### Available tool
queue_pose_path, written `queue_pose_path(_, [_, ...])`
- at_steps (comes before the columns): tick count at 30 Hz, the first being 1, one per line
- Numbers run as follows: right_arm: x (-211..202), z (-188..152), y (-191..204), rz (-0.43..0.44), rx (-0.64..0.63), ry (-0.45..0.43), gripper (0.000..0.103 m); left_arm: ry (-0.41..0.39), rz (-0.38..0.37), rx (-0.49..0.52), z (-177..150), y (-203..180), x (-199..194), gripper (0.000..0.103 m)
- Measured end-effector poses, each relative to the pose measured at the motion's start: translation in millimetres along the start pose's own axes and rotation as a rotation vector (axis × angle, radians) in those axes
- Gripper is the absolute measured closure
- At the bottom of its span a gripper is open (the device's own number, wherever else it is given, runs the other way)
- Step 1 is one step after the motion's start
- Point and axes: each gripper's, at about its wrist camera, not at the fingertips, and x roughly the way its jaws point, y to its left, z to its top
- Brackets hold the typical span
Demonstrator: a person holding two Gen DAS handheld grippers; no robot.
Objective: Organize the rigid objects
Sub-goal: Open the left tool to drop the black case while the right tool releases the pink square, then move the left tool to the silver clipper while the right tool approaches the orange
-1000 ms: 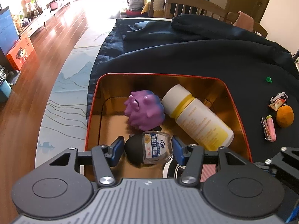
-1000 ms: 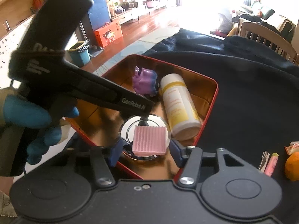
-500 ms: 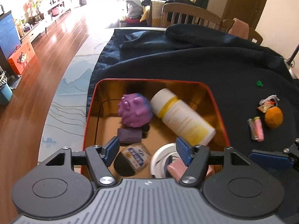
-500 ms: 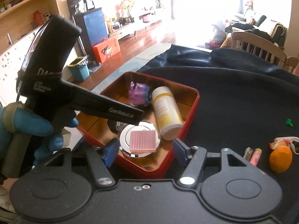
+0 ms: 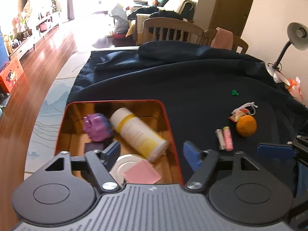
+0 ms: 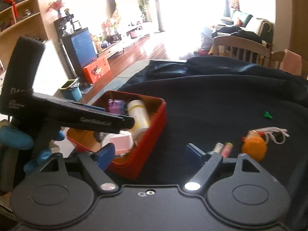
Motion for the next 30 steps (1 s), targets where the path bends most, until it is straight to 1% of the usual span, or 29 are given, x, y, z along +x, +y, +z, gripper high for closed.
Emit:
queue_pose_path(4, [-7.7,-3.5,-23.6,-0.027,0.041,-0.008,0.017,-0.010,-0.002,0.016,0.5,-18.6,-0.9,0.024])
queue_pose_path(6, [-11.8,-4.9,-34.4,-0.042,0.054,-0.016,0.011,-0.011,-0.004,0.018,0.4,-26.8,0.1,0.024])
queue_pose_path(7, [-14.3,-5.7,-40.3,-0.051,0.058,-0.025,0.005,-0.011,-0.007,0.020,0.3,-31.3,0.9,0.024])
queue_pose_path(8, [-16.8,-7.0,-45.1,-0.057,0.062,-0.033,0.001,-0.012,-0.009,0.022,0.2,-35.8,1.6,0.024])
queue_pose_path(11, [-19.6,-9.3,-59.9,-0.062,0.071,-0.036,0.001,-0.011,-0.010,0.039,0.2,-51.4,6.0,0.024])
queue_pose_path(13, [-19.9,-10.3,-67.5,-0.080,0.064,-0.031,0.001,-0.010,-0.013,0.047,0.7,-60.7,9.3,0.021])
queue_pose_path(20, [-24.7,-13.1,-102.9,-0.114,0.078,-0.029,0.001,-0.009,-0.011,0.081,4.6,-94.0,26.9,0.021])
queue_pose_path(25, [-24.4,-17.6,-124.5,-0.119,0.086,-0.014,0.001,0.010,0.014,0.137,2.2,-118.3,48.4,0.021])
queue_pose_path(30, [-19.8,-24.0,-140.4,-0.116,0.083,0.018,0.001,0.041,0.036,0.162,-4.5,-133.2,69.9,0.021])
